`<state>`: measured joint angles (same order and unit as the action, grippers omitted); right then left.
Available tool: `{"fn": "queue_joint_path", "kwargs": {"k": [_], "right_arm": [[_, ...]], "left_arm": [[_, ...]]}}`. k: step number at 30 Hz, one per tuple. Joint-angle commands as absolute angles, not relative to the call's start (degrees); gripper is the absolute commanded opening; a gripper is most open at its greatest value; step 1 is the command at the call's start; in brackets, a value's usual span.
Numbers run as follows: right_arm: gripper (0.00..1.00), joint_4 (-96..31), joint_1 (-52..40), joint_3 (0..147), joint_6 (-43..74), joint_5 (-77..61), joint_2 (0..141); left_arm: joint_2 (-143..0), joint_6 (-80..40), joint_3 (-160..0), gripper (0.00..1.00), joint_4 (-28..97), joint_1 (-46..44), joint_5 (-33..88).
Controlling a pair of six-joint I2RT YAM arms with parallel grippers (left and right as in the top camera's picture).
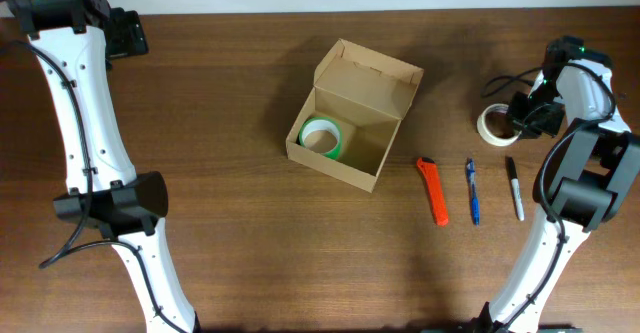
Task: Pack container
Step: 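Grasp the white masking tape roll rim with the right gripper, then carry the white tape into the box onto the green tape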
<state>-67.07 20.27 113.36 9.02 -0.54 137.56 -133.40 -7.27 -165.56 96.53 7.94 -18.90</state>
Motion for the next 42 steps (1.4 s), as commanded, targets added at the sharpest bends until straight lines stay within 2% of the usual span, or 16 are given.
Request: {"fn": "queue_joint_path", "kwargs": {"k": [1, 11, 18, 25, 33, 42], "right_arm": [[0.04, -66.89, 20.18, 113.40, 9.54, -0.89, 138.28], [0.04, -71.88, 20.16, 116.71, 6.87, -3.77, 131.02], [0.04, -78.17, 17.04, 133.73, 4.49, -11.70, 117.32], [0.04, -88.86, 0.95, 150.30, -5.78, -10.13, 112.20], [0.04, -91.74, -19.38, 147.81, -5.50, 1.06, 115.61], [0.03, -90.59, -27.03, 146.78, -3.53, 2.28, 128.66]], "left_arm": [[-133.08, -6.76, -165.77, 1.00, 96.66, 8.05, -18.87], [-133.08, -6.76, -165.80, 1.00, 96.66, 8.05, -18.87], [-133.08, -6.76, -165.77, 1.00, 96.66, 8.05, -18.87], [-133.08, -6.76, -165.80, 1.00, 96.66, 8.05, -18.87], [-133.08, -6.76, -165.77, 1.00, 96.66, 8.05, -18.87], [-133.08, -6.76, -165.77, 1.00, 96.66, 8.05, -18.87]]}}
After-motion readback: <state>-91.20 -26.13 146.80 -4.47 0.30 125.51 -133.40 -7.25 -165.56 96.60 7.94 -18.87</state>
